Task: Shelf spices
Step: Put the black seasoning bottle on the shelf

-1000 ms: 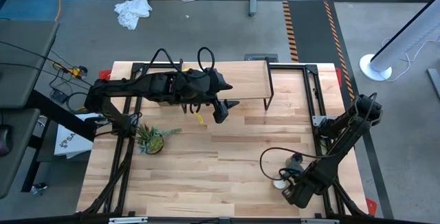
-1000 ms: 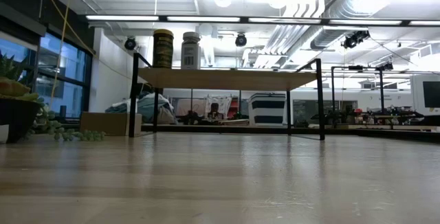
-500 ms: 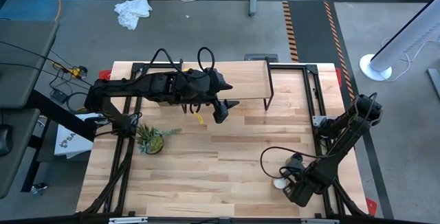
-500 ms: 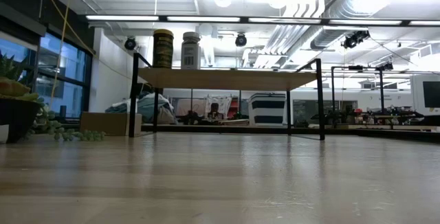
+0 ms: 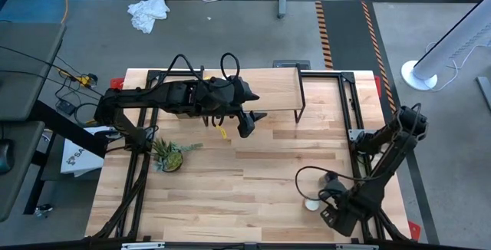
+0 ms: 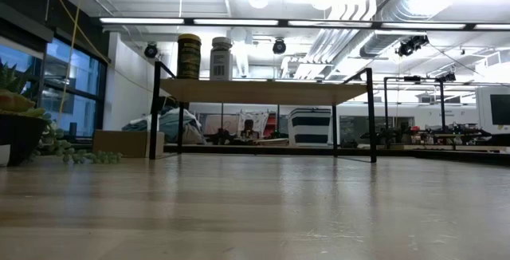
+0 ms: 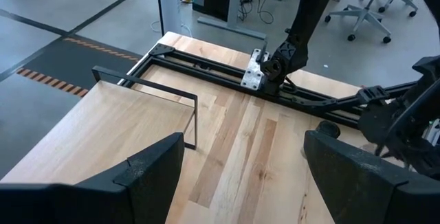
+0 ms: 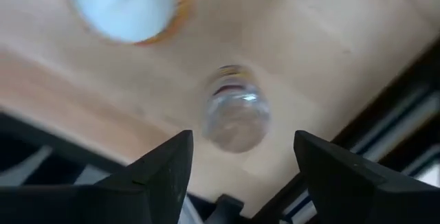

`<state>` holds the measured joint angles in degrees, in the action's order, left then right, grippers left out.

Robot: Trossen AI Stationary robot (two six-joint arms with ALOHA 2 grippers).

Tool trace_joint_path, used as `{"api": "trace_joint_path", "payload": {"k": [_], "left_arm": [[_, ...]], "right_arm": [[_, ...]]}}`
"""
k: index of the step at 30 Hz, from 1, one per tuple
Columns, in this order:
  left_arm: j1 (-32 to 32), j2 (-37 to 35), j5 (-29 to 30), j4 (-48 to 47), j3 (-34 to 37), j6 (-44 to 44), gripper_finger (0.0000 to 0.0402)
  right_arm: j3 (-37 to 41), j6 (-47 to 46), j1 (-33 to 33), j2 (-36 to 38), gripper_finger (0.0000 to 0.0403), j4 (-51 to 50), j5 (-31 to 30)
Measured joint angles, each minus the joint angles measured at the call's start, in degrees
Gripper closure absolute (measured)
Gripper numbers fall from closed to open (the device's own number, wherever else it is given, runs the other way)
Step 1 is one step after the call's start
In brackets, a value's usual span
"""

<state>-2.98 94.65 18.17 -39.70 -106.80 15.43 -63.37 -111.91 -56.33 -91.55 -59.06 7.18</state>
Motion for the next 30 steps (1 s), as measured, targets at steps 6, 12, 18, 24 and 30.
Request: {"api": "trace_joint_path", "payload": {"k": [6,12,18,24,30], "left_arm": [[0.0,0.0,0.0,0.0,0.0,0.5,0.0106],[0.0,0.0,0.0,0.0,0.0,1.0,0.0106],[0.0,0.0,-1.2,-0.2,0.0,1.5,0.0106],[-0.1,0.0,-1.3,-0.3,0.0,2.5,0.0106],[-0.1,0.0,-1.3,-0.4,0.0,2.5,0.0106]], "right_arm": [[0.3,-5.4,-1.3,0.0,0.0152,-1.0,-1.7],[1.2,-8.2,-1.9,-0.2,0.0152,0.8,-3.3],[3.2,-8.6,-2.0,-0.3,0.0152,5.8,-3.1],[3.5,-9.3,-2.0,-0.3,0.0152,1.4,-3.6],[3.5,-9.5,-2.0,-0.5,0.0152,2.3,-4.0]]}}
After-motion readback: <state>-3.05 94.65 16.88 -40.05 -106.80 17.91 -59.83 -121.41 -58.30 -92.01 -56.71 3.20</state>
